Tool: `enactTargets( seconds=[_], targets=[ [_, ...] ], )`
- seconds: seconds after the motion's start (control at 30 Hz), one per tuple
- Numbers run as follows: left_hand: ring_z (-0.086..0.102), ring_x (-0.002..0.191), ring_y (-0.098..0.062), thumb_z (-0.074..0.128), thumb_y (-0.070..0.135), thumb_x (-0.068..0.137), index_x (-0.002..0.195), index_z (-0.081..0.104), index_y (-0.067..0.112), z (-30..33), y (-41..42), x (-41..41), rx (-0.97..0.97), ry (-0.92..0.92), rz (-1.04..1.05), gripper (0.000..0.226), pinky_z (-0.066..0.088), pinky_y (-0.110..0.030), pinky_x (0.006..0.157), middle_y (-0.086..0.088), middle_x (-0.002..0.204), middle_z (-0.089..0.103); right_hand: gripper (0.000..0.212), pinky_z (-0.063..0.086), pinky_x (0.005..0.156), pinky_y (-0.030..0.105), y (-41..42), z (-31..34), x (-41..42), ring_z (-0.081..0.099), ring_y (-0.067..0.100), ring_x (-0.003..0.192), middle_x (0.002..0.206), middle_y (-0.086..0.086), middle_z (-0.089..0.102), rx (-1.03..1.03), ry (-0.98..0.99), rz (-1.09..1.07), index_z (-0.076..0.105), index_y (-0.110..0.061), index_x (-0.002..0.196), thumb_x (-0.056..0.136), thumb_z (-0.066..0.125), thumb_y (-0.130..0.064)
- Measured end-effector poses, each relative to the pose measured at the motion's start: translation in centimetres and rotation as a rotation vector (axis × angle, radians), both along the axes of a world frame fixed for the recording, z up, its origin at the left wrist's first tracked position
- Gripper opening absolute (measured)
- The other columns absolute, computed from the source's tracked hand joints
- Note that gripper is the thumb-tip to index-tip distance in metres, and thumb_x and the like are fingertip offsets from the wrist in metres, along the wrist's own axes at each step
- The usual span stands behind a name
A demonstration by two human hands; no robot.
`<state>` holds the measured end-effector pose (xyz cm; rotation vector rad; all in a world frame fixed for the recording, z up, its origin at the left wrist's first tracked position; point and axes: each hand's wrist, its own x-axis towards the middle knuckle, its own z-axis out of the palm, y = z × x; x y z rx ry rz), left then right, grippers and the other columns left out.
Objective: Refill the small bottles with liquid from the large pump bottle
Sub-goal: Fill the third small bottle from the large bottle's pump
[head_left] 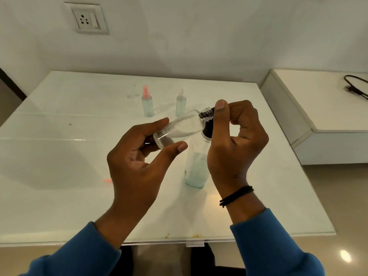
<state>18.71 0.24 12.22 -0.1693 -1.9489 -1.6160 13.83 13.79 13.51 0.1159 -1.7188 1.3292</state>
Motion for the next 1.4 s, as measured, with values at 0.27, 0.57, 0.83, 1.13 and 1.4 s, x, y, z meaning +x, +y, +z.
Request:
enactTargets(
  seconds=[0.27, 0.57, 0.83, 1.13, 1.4],
  targets=[
    [0.07, 0.106, -0.005, 0.083, 0.021, 0.08, 0.119, 0.067, 0.01, -0.26, -0.11, 0.03, -0.033, -0.001, 0.018, 0.044, 0.057, -0.017, 0.087, 0.008, 0.114, 0.069, 0.03, 0.041, 0.064, 0.034, 0.16, -0.07, -0.03, 0.048, 0.025, 0.067, 0.068, -0.001, 0.054, 0.008, -0.035, 0.021, 0.057, -0.006, 0.07, 0.098, 0.059, -0.017],
    [0.07, 0.105, -0.005, 0.083, 0.021, 0.079, 0.119, 0.067, 0.011, -0.08, 0.04, -0.1, -0.015, -0.011, 0.014, 0.044, 0.057, -0.017, 0.087, 0.009, 0.113, 0.069, 0.032, 0.046, 0.063, 0.045, 0.18, 0.09, -0.22, 0.053, 0.033, 0.067, 0.068, 0.006, 0.058, -0.007, -0.024, 0.032, 0.059, 0.0, 0.072, 0.098, 0.059, -0.019],
    [0.069, 0.103, -0.002, 0.083, 0.024, 0.079, 0.118, 0.066, 0.016, 0.21, 0.13, 0.02, -0.007, -0.017, 0.017, 0.043, 0.056, -0.015, 0.086, 0.012, 0.112, 0.068, 0.034, 0.047, 0.063, 0.048, 0.41, 0.34, -0.13, 0.055, 0.036, 0.068, 0.068, 0.008, 0.059, -0.001, -0.028, 0.023, 0.061, 0.002, 0.072, 0.099, 0.059, -0.019],
    [0.071, 0.104, -0.009, 0.084, 0.021, 0.077, 0.117, 0.066, 0.016, 0.16, 0.16, 0.05, 0.025, -0.021, 0.013, 0.044, 0.058, -0.018, 0.086, 0.008, 0.112, 0.07, 0.032, 0.045, 0.063, 0.046, 0.33, 0.52, -0.12, 0.054, 0.035, 0.068, 0.068, 0.007, 0.058, 0.004, -0.023, 0.016, 0.06, 0.0, 0.072, 0.098, 0.059, -0.02],
    [0.071, 0.105, -0.009, 0.084, 0.021, 0.077, 0.117, 0.066, 0.017, 0.06, 0.21, 0.05, 0.03, -0.023, 0.011, 0.044, 0.057, -0.018, 0.086, 0.009, 0.113, 0.07, 0.032, 0.046, 0.063, 0.042, 0.24, 0.46, -0.1, 0.054, 0.033, 0.068, 0.068, 0.004, 0.058, -0.009, -0.042, 0.031, 0.06, -0.002, 0.073, 0.098, 0.059, -0.022]
  ],
)
